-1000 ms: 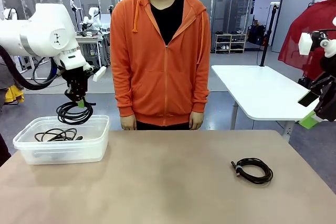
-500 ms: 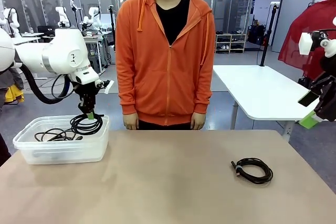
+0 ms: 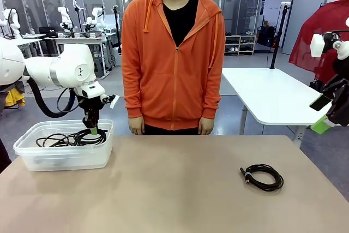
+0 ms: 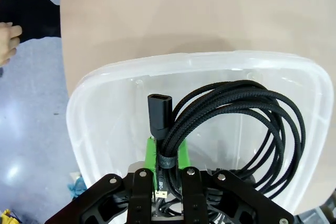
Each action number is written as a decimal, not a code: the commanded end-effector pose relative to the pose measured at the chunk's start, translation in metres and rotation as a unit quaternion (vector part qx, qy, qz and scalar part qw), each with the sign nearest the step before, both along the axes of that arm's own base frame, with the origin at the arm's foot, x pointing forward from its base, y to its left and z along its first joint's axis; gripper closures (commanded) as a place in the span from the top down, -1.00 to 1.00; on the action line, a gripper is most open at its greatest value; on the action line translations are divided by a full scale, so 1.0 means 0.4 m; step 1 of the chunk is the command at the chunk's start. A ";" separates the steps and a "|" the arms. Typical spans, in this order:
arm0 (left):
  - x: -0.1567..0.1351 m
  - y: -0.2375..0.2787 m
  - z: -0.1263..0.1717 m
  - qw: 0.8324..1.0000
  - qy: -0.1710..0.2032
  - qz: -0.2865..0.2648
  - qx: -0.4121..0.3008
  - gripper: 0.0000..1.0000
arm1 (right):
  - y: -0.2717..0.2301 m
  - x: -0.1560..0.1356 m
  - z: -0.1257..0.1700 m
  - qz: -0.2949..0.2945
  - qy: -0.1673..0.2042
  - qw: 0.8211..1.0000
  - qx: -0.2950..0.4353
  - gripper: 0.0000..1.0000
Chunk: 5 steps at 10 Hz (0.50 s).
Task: Organize and store the cables.
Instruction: Place the USB Extension Cable into the Organizing box.
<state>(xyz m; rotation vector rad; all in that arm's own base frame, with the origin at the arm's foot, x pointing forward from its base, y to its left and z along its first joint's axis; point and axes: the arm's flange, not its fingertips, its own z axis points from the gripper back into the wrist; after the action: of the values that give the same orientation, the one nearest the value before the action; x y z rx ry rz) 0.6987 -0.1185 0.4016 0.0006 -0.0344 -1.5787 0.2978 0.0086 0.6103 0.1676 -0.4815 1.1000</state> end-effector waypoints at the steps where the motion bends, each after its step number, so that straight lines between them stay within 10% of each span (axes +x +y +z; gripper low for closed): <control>1: 0.018 0.004 0.003 1.000 0.013 0.010 0.005 -0.65 | 0.002 0.001 0.005 -0.004 0.003 1.000 -0.001 1.00; 5: 0.012 0.005 0.002 1.000 0.017 0.009 0.012 0.43 | 0.002 0.001 0.005 -0.004 0.003 1.000 -0.001 1.00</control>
<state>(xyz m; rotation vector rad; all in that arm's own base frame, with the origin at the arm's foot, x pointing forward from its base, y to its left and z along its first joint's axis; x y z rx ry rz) 0.6992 -0.1171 0.3949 -0.0127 -0.0003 -1.5764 0.2979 0.0086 0.6103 0.1677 -0.4815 1.1001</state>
